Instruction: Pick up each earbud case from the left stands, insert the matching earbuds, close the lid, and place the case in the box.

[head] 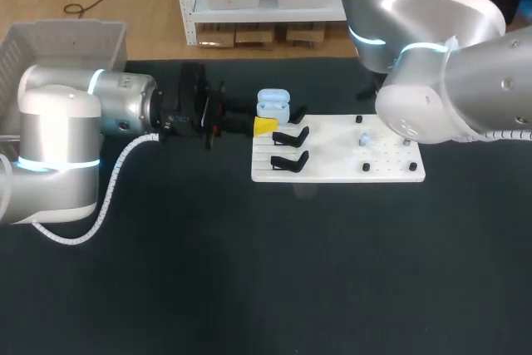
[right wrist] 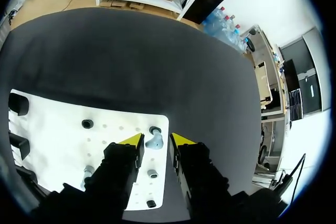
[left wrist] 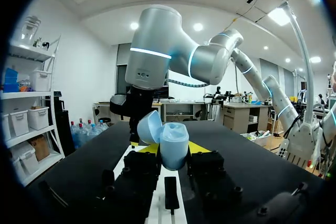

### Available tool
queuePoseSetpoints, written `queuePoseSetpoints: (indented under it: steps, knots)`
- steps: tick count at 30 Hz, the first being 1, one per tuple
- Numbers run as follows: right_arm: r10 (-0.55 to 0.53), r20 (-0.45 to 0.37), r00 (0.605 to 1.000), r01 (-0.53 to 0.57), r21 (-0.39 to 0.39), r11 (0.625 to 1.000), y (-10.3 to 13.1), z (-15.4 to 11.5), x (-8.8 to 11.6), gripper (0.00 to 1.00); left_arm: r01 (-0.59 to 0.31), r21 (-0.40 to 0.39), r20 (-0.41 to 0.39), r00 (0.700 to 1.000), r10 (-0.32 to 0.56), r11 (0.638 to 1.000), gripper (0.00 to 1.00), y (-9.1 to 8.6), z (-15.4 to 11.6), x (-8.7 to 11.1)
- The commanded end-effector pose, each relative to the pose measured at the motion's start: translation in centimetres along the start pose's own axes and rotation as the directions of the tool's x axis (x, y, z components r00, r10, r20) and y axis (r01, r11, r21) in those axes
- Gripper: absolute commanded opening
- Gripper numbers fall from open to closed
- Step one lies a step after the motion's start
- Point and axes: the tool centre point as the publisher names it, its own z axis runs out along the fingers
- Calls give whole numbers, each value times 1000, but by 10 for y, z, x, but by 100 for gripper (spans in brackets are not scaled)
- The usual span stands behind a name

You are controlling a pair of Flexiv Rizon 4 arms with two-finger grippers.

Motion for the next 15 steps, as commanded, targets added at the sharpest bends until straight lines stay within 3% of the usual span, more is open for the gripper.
queuePoseSetpoints:
  steps: [1, 15]
  knots:
    - [0, 2, 1000, 0, 2, 1000, 0, 1, 0, 28, -2, 0, 2, 1000, 2, 1000, 0, 0, 0, 1]
    - [-1, -7, 1000, 1, 3, 1000, 1, 5, 0, 12, -2, 0, 2, 1000, 2, 1000, 0, 0, 0, 1]
